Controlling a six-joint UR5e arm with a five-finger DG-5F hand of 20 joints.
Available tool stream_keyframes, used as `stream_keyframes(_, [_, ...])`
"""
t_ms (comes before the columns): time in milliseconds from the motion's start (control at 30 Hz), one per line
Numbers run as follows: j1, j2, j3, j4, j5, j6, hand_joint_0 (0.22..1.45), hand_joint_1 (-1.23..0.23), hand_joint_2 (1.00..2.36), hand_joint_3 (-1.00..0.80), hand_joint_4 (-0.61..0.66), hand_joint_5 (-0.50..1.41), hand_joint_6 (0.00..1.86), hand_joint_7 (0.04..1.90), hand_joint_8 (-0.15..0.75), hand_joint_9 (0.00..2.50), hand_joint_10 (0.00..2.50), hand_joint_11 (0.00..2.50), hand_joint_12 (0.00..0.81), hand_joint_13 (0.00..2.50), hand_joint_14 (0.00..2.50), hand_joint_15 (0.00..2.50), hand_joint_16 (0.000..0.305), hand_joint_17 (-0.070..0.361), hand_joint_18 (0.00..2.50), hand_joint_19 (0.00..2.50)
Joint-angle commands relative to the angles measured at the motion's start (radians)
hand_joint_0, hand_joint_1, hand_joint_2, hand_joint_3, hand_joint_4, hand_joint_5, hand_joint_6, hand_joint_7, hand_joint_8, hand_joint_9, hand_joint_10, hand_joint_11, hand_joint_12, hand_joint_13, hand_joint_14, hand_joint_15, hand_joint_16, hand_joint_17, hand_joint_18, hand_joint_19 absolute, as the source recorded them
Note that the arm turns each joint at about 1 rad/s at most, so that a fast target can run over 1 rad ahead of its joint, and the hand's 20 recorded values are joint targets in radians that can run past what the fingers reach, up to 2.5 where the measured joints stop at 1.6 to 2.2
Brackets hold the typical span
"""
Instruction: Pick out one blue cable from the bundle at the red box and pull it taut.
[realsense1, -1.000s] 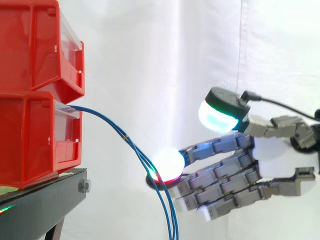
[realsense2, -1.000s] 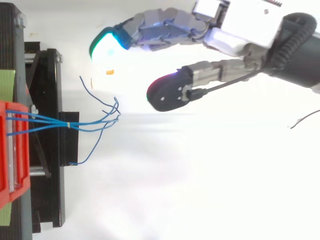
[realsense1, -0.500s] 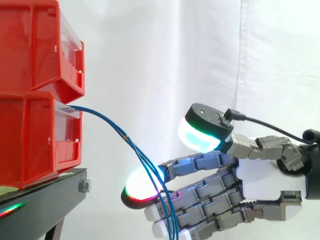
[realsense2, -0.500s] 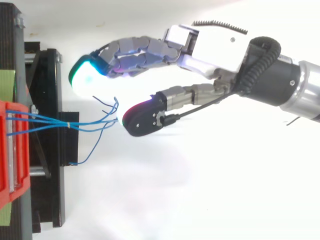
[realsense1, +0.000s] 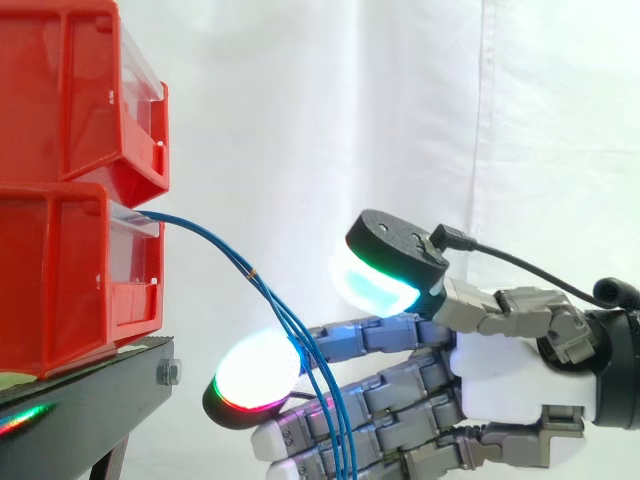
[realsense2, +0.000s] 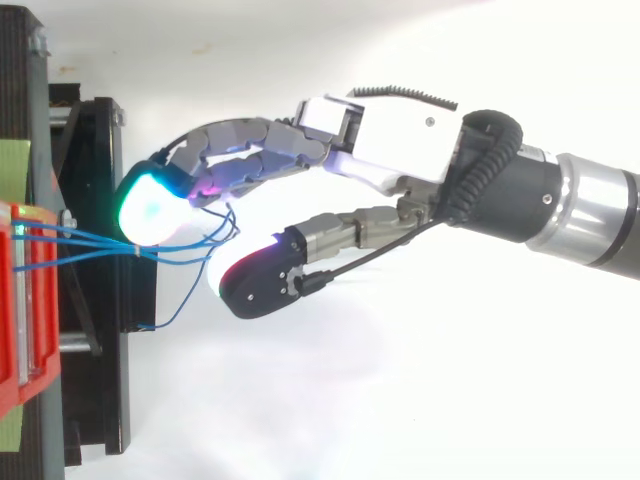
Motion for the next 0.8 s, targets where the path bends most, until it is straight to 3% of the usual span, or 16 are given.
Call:
stream_keyframes(0, [0.001, -0.003, 0.015, 0.001, -0.015, 0.014, 0.52, -0.60, 1.00, -0.50, 0.23, -0.18, 0.50, 0.84, 0.268, 0.62, 0.01, 0.21, 0.330, 0.60, 0.01, 0.30, 0.045, 0.102, 0.46, 0.49])
stream_keyframes(233, [-0.006, -0.005, 0.023, 0.004, -0.028, 0.026, 0.54, -0.62, 1.00, -0.48, 0.23, -0.17, 0.50, 0.88, 0.261, 0.63, 0.01, 0.22, 0.321, 0.61, 0.01, 0.32, 0.044, 0.100, 0.46, 0.51])
stream_keyframes(500, [-0.001, -0.005, 0.024, 0.013, -0.032, 0.028, 0.55, -0.62, 1.00, -0.47, 0.22, -0.17, 0.50, 0.90, 0.260, 0.63, 0.01, 0.24, 0.318, 0.61, 0.01, 0.32, 0.044, 0.099, 0.47, 0.51])
stream_keyframes(600, [-0.001, -0.025, 0.024, 0.021, -0.034, 0.032, 0.55, -0.62, 1.00, -0.47, 0.22, -0.17, 0.50, 0.90, 0.260, 0.63, 0.01, 0.23, 0.320, 0.61, 0.01, 0.32, 0.044, 0.099, 0.47, 0.52])
stream_keyframes(767, [0.004, -0.041, 0.026, 0.081, -0.066, 0.060, 0.55, -0.63, 1.00, -0.46, 0.22, -0.17, 0.50, 0.91, 0.260, 0.63, 0.01, 0.24, 0.319, 0.61, 0.01, 0.33, 0.044, 0.100, 0.47, 0.52])
